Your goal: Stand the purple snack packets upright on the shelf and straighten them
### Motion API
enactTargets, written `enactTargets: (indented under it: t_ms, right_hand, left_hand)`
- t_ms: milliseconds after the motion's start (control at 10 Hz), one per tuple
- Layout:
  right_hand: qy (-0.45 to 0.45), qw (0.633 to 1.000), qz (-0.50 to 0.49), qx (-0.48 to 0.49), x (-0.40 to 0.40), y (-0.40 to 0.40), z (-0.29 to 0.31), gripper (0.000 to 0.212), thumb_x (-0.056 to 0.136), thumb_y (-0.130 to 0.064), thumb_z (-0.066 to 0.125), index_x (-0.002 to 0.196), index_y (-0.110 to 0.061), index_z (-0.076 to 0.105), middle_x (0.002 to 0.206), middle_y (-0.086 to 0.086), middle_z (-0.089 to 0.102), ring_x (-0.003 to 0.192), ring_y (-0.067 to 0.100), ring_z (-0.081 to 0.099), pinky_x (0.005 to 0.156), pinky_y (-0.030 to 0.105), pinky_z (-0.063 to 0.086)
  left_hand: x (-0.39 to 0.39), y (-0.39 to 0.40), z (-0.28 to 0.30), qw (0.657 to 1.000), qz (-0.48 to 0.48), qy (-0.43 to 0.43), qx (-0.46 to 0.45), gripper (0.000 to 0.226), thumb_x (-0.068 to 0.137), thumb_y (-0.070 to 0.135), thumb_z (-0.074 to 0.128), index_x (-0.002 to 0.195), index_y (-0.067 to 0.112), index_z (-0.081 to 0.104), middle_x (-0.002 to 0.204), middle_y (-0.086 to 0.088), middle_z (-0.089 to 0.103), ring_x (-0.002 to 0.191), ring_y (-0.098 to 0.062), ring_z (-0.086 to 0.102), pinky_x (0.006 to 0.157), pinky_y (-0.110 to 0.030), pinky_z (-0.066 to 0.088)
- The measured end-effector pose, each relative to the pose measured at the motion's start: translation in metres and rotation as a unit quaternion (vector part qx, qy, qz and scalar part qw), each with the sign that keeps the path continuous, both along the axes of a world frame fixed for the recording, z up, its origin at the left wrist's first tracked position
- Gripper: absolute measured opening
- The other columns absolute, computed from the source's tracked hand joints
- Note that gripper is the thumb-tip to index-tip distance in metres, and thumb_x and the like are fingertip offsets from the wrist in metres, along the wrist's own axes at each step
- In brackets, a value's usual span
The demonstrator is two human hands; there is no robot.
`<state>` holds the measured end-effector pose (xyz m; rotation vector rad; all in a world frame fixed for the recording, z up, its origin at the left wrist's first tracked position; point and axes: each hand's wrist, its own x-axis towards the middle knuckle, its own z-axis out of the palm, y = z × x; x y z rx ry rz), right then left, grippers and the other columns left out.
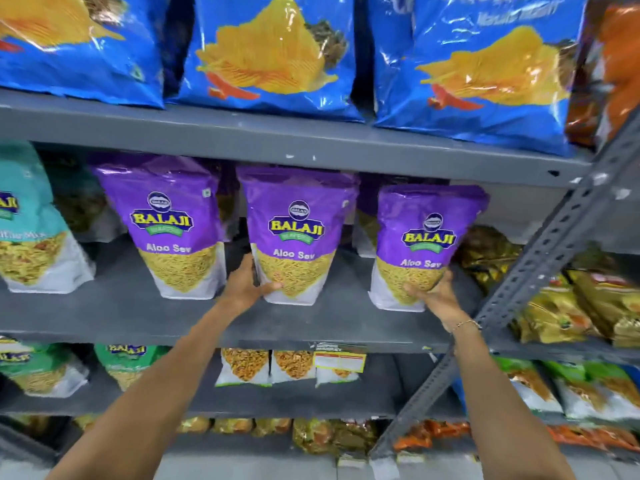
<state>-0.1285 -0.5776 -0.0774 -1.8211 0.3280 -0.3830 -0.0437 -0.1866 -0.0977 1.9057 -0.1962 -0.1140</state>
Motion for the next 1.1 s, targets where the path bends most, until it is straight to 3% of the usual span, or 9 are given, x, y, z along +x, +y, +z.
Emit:
enactTargets:
  t_ms: [100, 200, 300, 400, 500, 700, 800, 900, 1100]
  right_hand:
    - [0.006, 1.000, -0.003, 0.016, 0.004, -0.002, -0.003, 0.096, 0.033, -0.034, 0.094, 0.113, -0.018, 0.043, 0.114, 0.007, 0.062, 0.101, 0.022, 0.061, 0.094, 0.040, 0.053]
    - [-0.009, 1.000, -0.022, 0.014, 0.001, 0.009, 0.002, 0.082, 0.051, -0.006, 0.092, 0.113, -0.017, 0.039, 0.112, 0.005, 0.059, 0.096, 0.016, 0.060, 0.090, 0.028, 0.052]
    - [-0.017, 1.000, -0.014, 0.015, 0.001, 0.021, 0.001, 0.079, 0.056, -0.003, 0.088, 0.118, -0.009, 0.040, 0.115, 0.008, 0.060, 0.099, 0.017, 0.061, 0.088, 0.028, 0.051]
    - [-0.030, 0.999, 0.001, 0.017, 0.002, 0.026, 0.003, 0.067, 0.057, 0.002, 0.087, 0.109, -0.014, 0.047, 0.102, 0.003, 0.063, 0.080, -0.007, 0.063, 0.067, 0.007, 0.050]
    - [-0.028, 0.999, 0.012, 0.021, 0.003, 0.025, 0.004, 0.062, 0.058, 0.003, 0.086, 0.101, -0.020, 0.049, 0.097, 0.000, 0.064, 0.077, -0.008, 0.064, 0.061, 0.004, 0.049]
    - [0.002, 0.999, 0.030, 0.017, -0.002, 0.018, 0.004, 0.089, 0.051, -0.017, 0.092, 0.124, -0.012, 0.042, 0.118, 0.008, 0.061, 0.103, 0.017, 0.061, 0.072, 0.016, 0.055]
    - [0.012, 0.999, 0.027, 0.025, -0.005, 0.017, 0.007, 0.094, 0.052, -0.017, 0.092, 0.127, -0.012, 0.036, 0.122, 0.008, 0.056, 0.108, 0.019, 0.057, 0.087, 0.032, 0.050]
    - [0.028, 0.999, 0.034, 0.022, -0.008, 0.016, 0.009, 0.093, 0.058, -0.017, 0.090, 0.130, -0.015, 0.030, 0.125, 0.006, 0.053, 0.114, 0.021, 0.054, 0.088, 0.033, 0.047]
    - [0.004, 0.998, -0.058, -0.027, -0.019, 0.029, -0.008, 0.129, 0.040, -0.060, 0.088, 0.141, -0.019, 0.018, 0.142, 0.009, 0.035, 0.132, 0.026, 0.038, 0.109, 0.049, 0.037]
  left_hand:
    - [-0.014, -0.013, 0.013, 0.999, 0.018, -0.010, -0.035, 0.059, 0.072, 0.009, 0.078, 0.114, 0.017, 0.037, 0.117, -0.006, 0.057, 0.110, -0.023, 0.057, 0.096, -0.039, 0.047]
    - [-0.013, -0.018, 0.011, 0.999, 0.015, -0.012, -0.040, 0.055, 0.074, -0.002, 0.073, 0.112, 0.014, 0.037, 0.110, -0.003, 0.059, 0.101, -0.019, 0.058, 0.088, -0.027, 0.053]
    - [-0.010, -0.015, 0.008, 0.999, 0.017, -0.012, -0.033, 0.056, 0.074, -0.001, 0.074, 0.112, 0.018, 0.037, 0.105, 0.009, 0.059, 0.100, -0.017, 0.059, 0.077, -0.015, 0.052]
    - [-0.011, -0.015, 0.008, 0.999, 0.019, -0.009, -0.033, 0.054, 0.075, -0.001, 0.073, 0.111, 0.019, 0.038, 0.105, 0.011, 0.059, 0.100, -0.016, 0.059, 0.087, -0.029, 0.049]
    - [-0.011, -0.015, 0.007, 0.999, 0.012, 0.003, -0.037, 0.056, 0.075, 0.000, 0.073, 0.114, 0.016, 0.036, 0.107, 0.006, 0.060, 0.102, -0.019, 0.059, 0.091, -0.034, 0.048]
    - [-0.013, -0.016, 0.010, 0.999, 0.013, 0.014, -0.049, 0.052, 0.077, -0.001, 0.071, 0.103, 0.031, 0.039, 0.110, 0.008, 0.058, 0.110, -0.021, 0.056, 0.096, -0.036, 0.045]
    - [-0.014, -0.017, 0.013, 0.998, 0.020, 0.028, -0.059, 0.057, 0.075, 0.001, 0.073, 0.117, 0.018, 0.038, 0.122, -0.004, 0.056, 0.115, -0.021, 0.054, 0.101, -0.040, 0.044]
    - [-0.018, -0.018, 0.011, 0.997, 0.040, 0.052, -0.049, 0.064, 0.076, 0.005, 0.074, 0.128, 0.008, 0.037, 0.129, -0.008, 0.055, 0.118, -0.024, 0.054, 0.104, -0.043, 0.043]
    - [-0.044, -0.028, -0.006, 0.990, 0.130, 0.021, 0.053, 0.069, 0.080, 0.009, 0.070, 0.136, 0.002, 0.032, 0.136, -0.009, 0.049, 0.119, -0.029, 0.052, 0.103, -0.046, 0.043]
